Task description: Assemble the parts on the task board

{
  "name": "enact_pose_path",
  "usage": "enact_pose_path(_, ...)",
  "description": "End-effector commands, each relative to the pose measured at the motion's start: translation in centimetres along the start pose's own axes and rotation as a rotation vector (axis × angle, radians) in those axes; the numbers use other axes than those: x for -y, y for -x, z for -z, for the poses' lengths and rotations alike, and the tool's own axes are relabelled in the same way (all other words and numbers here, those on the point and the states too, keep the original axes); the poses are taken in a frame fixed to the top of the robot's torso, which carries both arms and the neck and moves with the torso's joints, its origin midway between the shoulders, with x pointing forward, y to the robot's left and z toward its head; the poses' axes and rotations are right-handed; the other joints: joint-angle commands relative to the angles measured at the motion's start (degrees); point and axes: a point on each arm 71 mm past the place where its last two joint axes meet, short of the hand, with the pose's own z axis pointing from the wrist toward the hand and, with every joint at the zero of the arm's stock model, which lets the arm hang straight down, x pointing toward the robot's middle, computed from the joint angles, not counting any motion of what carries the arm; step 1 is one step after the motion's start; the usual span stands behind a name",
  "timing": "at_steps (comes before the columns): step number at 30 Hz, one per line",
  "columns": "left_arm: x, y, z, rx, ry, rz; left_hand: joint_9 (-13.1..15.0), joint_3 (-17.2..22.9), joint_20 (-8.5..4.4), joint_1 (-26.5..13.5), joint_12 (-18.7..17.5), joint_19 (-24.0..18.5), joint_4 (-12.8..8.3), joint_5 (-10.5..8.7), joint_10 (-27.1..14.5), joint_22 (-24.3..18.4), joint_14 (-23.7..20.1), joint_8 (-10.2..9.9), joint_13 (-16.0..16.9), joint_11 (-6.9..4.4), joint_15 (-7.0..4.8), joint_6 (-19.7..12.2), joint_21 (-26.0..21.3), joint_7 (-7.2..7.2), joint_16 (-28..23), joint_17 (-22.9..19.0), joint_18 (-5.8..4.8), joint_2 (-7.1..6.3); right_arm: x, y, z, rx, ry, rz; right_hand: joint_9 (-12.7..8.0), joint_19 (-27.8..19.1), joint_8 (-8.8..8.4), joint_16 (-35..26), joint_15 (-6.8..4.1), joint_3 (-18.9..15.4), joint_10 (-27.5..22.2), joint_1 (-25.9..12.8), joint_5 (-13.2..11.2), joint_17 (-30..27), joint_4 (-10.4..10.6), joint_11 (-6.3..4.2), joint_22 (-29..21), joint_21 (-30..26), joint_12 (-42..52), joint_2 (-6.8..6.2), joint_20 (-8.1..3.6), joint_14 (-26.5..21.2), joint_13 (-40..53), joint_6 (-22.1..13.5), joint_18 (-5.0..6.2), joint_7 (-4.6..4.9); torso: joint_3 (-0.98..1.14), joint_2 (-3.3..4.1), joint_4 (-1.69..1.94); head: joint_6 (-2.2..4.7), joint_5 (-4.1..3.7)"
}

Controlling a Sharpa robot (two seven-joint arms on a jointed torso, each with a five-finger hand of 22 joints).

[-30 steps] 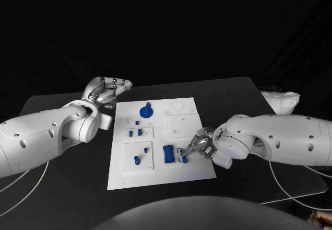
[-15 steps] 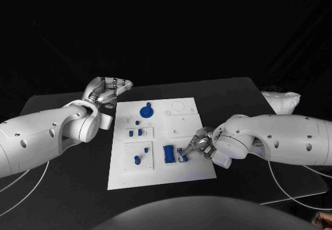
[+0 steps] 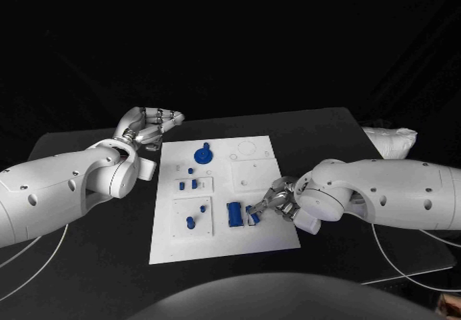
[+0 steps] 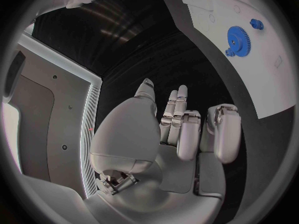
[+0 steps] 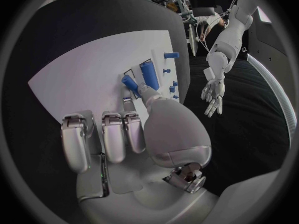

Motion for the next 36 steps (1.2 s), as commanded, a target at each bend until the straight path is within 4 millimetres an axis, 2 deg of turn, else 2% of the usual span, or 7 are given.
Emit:
enact_pose_path(1,0.13,-0.19,-0.03,-0.015,-0.007,0.005,0.04,-0.36,0.27,-0.15,0.14,2.52,0.12,0.16,0.18,13.6,5.19,-0.13,0.08,0.08,0.24,-0.13,-0.09,-0.03,-0.11,12.89,0.71,0.58,0.02,-0.18,-0.06,-0.006,-0.003,0.016,-0.31,6.1,-0.22,0.23,0.39,-0.38,5.99,-1.06,-0.68,15.09,0.75,0.47,15.06,0.26,0.22,-0.14,0.06,6.08,15.09,-0.06,-0.38,0.54,0.0,0.01,0.0,0.0,0.01)
enact_pose_path(18,0.11,-0.14,0.0,-0.015,-0.006,0.005,0.04,-0.39,0.27,-0.04,0.14,2.51,0.12,0.2,0.2,13.6,5.18,-0.13,0.07,0.07,0.23,-0.14,-0.11,-0.03,-0.12,12.88,0.71,0.69,0.06,-0.19,0.05,0.0,-0.003,0.042,-0.89,6.1,-0.03,0.23,0.62,-2.1,5.99,-3.08,-1.01,15.09,2.21,0.74,15.06,0.26,0.22,-0.36,0.32,6.08,15.09,0.08,-0.38,0.82,0.01,0.03,-0.04,0.0,-0.04)
enact_pose_path(28,0.1,-0.15,-0.02,-0.017,-0.006,0.006,0.04,-0.39,0.27,-0.04,0.14,2.51,0.12,0.2,0.2,13.6,5.18,-0.13,0.07,0.07,0.23,-0.14,-0.11,-0.03,-0.12,12.88,0.71,0.69,0.16,-0.36,0.21,-0.003,-0.008,0.063,-0.88,6.1,0.65,0.23,0.53,-2.9,5.99,-3.78,-0.92,15.09,3.08,0.2,15.06,0.26,0.22,0.49,0.36,6.08,15.09,2.09,-0.38,0.15,0.02,-0.02,-0.06,0.0,-0.06)
enact_pose_path(36,0.09,-0.15,-0.06,-0.017,-0.006,0.006,0.05,-0.42,0.26,0.04,0.14,2.5,0.11,0.24,0.22,13.6,5.17,-0.12,0.07,0.07,0.23,-0.14,-0.11,-0.04,-0.13,12.85,0.72,0.79,0.39,-0.4,0.38,-0.003,-0.014,0.068,-0.72,6.1,1.05,0.23,0.26,-3.37,5.99,-3.97,-0.95,15.09,3.35,-0.27,15.06,0.26,0.22,0.65,0.18,6.08,15.09,3.36,-0.38,-0.37,0.0,0.02,-0.04,0.0,-0.07)
